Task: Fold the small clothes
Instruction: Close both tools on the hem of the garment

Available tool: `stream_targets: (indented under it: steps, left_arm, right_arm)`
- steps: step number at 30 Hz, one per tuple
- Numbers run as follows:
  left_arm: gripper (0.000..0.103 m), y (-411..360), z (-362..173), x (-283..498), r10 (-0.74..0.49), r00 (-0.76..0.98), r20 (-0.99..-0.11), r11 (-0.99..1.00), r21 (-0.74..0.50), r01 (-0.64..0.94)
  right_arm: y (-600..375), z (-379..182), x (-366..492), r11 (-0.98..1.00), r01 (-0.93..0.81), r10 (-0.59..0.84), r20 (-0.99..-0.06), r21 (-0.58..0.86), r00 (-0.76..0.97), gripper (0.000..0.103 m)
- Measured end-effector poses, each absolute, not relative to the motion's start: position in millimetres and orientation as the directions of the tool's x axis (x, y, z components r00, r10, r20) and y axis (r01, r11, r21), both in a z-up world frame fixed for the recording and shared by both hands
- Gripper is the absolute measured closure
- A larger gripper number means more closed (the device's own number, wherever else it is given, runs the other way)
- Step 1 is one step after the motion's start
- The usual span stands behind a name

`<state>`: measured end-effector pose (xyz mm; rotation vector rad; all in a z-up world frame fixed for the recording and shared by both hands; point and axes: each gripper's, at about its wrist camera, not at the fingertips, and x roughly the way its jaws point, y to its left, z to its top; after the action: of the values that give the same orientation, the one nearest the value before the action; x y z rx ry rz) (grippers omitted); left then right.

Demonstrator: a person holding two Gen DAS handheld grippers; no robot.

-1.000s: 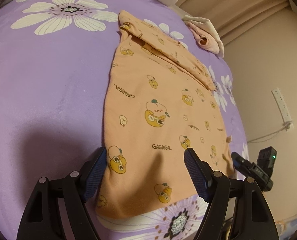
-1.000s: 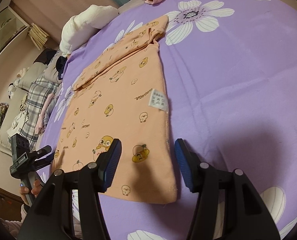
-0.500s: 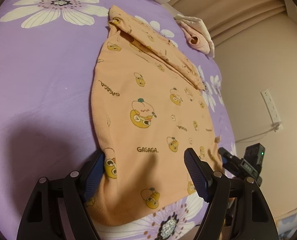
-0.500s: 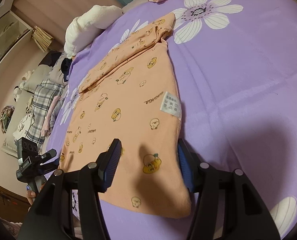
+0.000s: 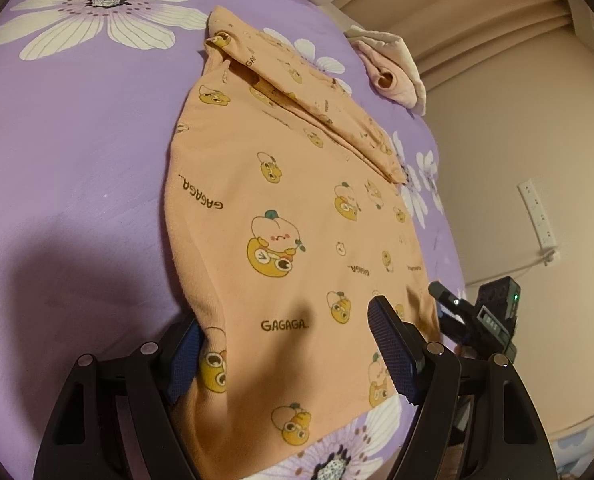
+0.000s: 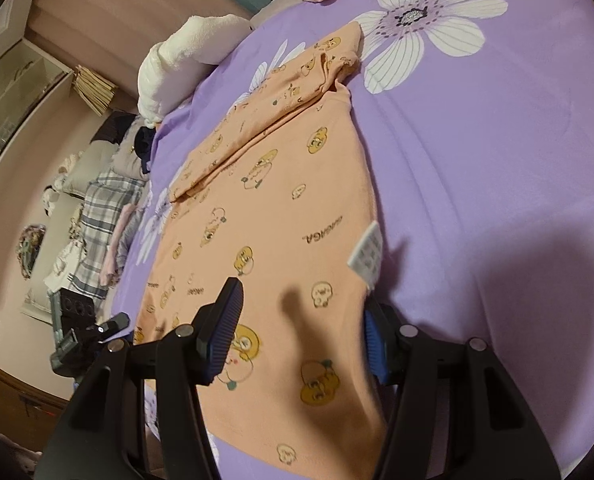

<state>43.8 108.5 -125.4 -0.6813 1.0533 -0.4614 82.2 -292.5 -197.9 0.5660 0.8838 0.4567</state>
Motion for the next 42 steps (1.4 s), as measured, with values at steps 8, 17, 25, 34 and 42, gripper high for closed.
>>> stream_targets:
  steps: [8, 17, 25, 34, 42]
  left_arm:
    - [0.027, 110.3, -126.4, 38.8, -0.66, 0.427, -0.618, 0.693, -0.721, 0.027]
    - [0.027, 108.2, -128.5, 40.9, -0.668, 0.426, -0.61, 0.686, -0.726, 0.035]
    - [0.044, 102.3, -130.9, 55.7, -0.641, 0.444, -0.627, 0.705, -0.709, 0.017]
    - [0.097, 118.5, -139.2, 50.5, -0.633, 0.445, -0.633, 0.68, -0.73, -0.071]
    - [0.102, 119.3, -107.0, 42.9, -0.671, 0.517, -0.531, 0.634, -0.772, 0.031]
  right_arm:
    - [-297.1, -200.3, 72.4, 0.734, -0.157, 0.628, -0.574, 0.66, 0.525, 0.049]
    - [-297.8, -206.6, 45.5, 0.705, -0.189, 0.668, -0.551, 0.683, 0.5, 0.049]
    - [-285.0, -208.8, 62.7, 0.718, -0.179, 0.652, -0.561, 0.672, 0.511, 0.067]
    - [-290.4, -213.8, 59.6, 0.723, -0.142, 0.627, -0.555, 0.677, 0.546, 0.094]
    - [-290.7, -189.8, 46.6, 0.648, -0.227, 0.683, -0.421, 0.727, 0.597, 0.097]
